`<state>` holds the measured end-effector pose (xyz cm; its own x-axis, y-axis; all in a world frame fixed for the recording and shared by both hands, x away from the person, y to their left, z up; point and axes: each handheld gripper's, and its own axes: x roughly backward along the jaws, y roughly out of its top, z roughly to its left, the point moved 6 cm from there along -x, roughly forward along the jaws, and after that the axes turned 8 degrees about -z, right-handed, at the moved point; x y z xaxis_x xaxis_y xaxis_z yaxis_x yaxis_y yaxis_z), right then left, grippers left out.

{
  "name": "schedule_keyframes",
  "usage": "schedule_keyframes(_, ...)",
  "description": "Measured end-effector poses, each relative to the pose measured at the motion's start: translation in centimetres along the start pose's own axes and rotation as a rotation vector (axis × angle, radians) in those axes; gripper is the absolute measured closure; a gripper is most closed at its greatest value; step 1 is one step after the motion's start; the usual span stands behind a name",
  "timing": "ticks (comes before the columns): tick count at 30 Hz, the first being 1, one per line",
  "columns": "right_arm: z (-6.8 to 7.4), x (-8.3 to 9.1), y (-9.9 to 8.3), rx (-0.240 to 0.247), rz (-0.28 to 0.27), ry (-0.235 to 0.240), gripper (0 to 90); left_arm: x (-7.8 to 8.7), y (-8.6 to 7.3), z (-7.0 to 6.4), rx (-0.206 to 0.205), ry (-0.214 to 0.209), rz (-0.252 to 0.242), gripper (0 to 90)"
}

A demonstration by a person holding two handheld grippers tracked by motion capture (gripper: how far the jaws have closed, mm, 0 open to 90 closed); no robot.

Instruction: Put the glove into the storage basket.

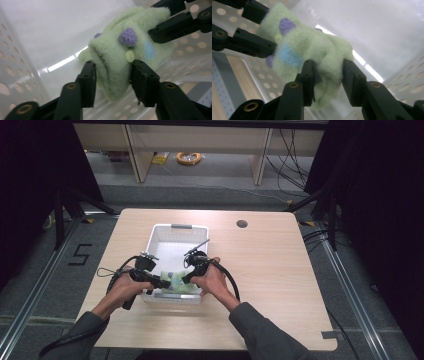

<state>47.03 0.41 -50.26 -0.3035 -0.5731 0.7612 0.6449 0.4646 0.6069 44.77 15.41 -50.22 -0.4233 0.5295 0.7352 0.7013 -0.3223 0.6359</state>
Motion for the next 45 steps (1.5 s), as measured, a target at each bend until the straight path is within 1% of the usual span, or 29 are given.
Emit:
schedule_keyframes(2, 0.0, 0.1, 0.1, -0.001, -0.002, -0.002, 61.9, 0.2, 0.2, 0.0, 0.001, 0.014, -0.013, 51.6)
schedule_keyframes(3, 0.0, 0.3, 0.2, -0.008, 0.001, -0.009, 56.2, 0.3, 0.3, 0.0, 0.008, 0.023, -0.019, 45.9)
schedule_keyframes(4, 0.0, 0.3, 0.2, -0.008, 0.001, -0.009, 56.2, 0.4, 0.5, 0.1, 0.008, 0.031, -0.020, 45.9)
schedule_keyframes(6, -0.1, 0.5, 0.4, 0.000, -0.012, -0.014, 50.0, 0.6, 0.7, 0.1, 0.012, 0.047, -0.031, 42.3)
schedule_keyframes(7, -0.2, 0.6, 0.6, 0.020, -0.021, -0.024, 47.3, 0.7, 0.8, 0.1, 0.014, 0.055, -0.039, 40.6)
schedule_keyframes(8, -0.1, 1.0, 0.8, 0.052, -0.028, -0.050, 44.2, 0.9, 1.0, 0.0, 0.021, 0.062, -0.050, 37.1)
schedule_keyframes(11, 0.1, 1.4, 1.0, 0.062, -0.040, -0.042, 43.3, 1.2, 1.2, -0.1, 0.025, 0.073, -0.079, 35.3)
schedule_keyframes(12, 0.1, 1.6, 1.1, 0.061, -0.043, -0.038, 42.8, 1.3, 1.2, -0.2, 0.027, 0.072, -0.077, 34.7)
schedule_keyframes(14, 0.1, 1.9, 1.1, 0.031, -0.037, -0.045, 41.4, 1.4, 1.3, -0.3, 0.026, 0.076, -0.100, 34.0)
schedule_keyframes(15, 0.0, 1.9, 1.2, 0.050, -0.053, -0.034, 40.9, 1.6, 1.3, -0.4, 0.027, 0.072, -0.090, 33.4)
schedule_keyframes(17, 0.0, 2.1, 1.1, 0.042, -0.052, -0.018, 40.3, 1.7, 1.2, -0.6, 0.028, 0.064, -0.101, 32.9)
schedule_keyframes(18, -0.1, 2.1, 1.2, 0.051, -0.062, -0.019, 39.4, 1.8, 1.2, -0.7, 0.031, 0.064, -0.104, 32.3)
schedule_keyframes(19, 0.1, 2.3, 1.0, 0.021, -0.053, -0.018, 38.5, 1.9, 1.2, -0.8, 0.037, 0.061, -0.111, 30.7)
schedule_keyframes(20, 0.1, 2.3, 1.0, 0.021, -0.053, -0.018, 38.5, 2.0, 1.3, -1.0, 0.052, 0.053, -0.132, 30.7)
schedule_keyframes(21, 0.0, 2.4, 1.1, 0.050, -0.073, -0.004, 37.9, 2.3, 1.3, -1.1, 0.051, 0.043, -0.134, 30.4)
schedule_keyframes(22, 0.0, 2.5, 1.1, 0.051, -0.078, 0.004, 37.7, 2.4, 1.2, -1.3, 0.060, 0.044, -0.150, 30.2)
schedule_keyframes(23, 0.2, 2.8, 1.0, 0.030, -0.073, 0.000, 37.5, 2.6, 1.1, -1.3, 0.048, 0.033, -0.145, 29.9)
schedule_keyframes(25, 0.4, 3.2, 0.9, 0.059, -0.099, 0.021, 36.6, 2.8, 0.9, -1.6, 0.053, 0.036, -0.151, 29.3)
schedule_keyframes(26, 0.3, 3.5, 0.9, 0.072, -0.106, 0.020, 36.5, 2.8, 0.7, -1.7, 0.049, 0.036, -0.152, 28.9)
schedule_keyframes(30, 0.2, 4.5, 0.7, 0.081, -0.131, 0.029, 36.1, 3.2, 0.6, -2.5, 0.050, 0.028, -0.181, 27.5)
schedule_keyframes(31, 0.1, 4.9, 0.6, 0.069, -0.148, 0.026, 35.9, 3.2, 0.6, -2.7, 0.049, 0.023, -0.188, 26.8)
schedule_keyframes(33, 0.1, 5.3, 0.5, 0.058, -0.143, 0.021, 35.9, 3.4, 0.6, -3.0, 0.042, 0.016, -0.197, 26.4)
schedule_keyframes(36, -0.2, 6.1, 0.2, 0.062, -0.162, 0.022, 35.5, 3.4, 0.6, -3.6, 0.053, 0.019, -0.210, 24.1)
schedule_keyframes(37, -0.3, 6.3, 0.1, 0.056, -0.160, 0.011, 35.4, 3.5, 0.5, -3.8, 0.038, 0.007, -0.201, 23.7)
schedule_keyframes(38, -0.3, 6.5, 0.0, 0.063, -0.170, 0.025, 35.3, 3.5, 0.6, -4.0, 0.041, 0.006, -0.214, 23.0)
schedule_keyframes(39, -0.5, 6.7, 0.0, 0.059, -0.186, 0.017, 35.3, 3.6, 0.6, -4.1, 0.039, 0.006, -0.223, 22.8)
schedule_keyframes(42, -0.7, 7.6, -0.4, 0.057, -0.183, 0.035, 35.2, 3.6, 0.7, -4.8, 0.048, -0.004, -0.240, 21.8)
schedule_keyframes(43, -0.8, 7.9, -0.5, 0.046, -0.186, 0.020, 35.1, 3.8, 0.5, -4.9, 0.033, -0.010, -0.219, 21.4)
schedule_keyframes(45, -1.1, 8.2, -0.7, 0.059, -0.194, 0.039, 35.0, 3.7, 0.5, -5.4, 0.035, -0.019, -0.222, 20.5)
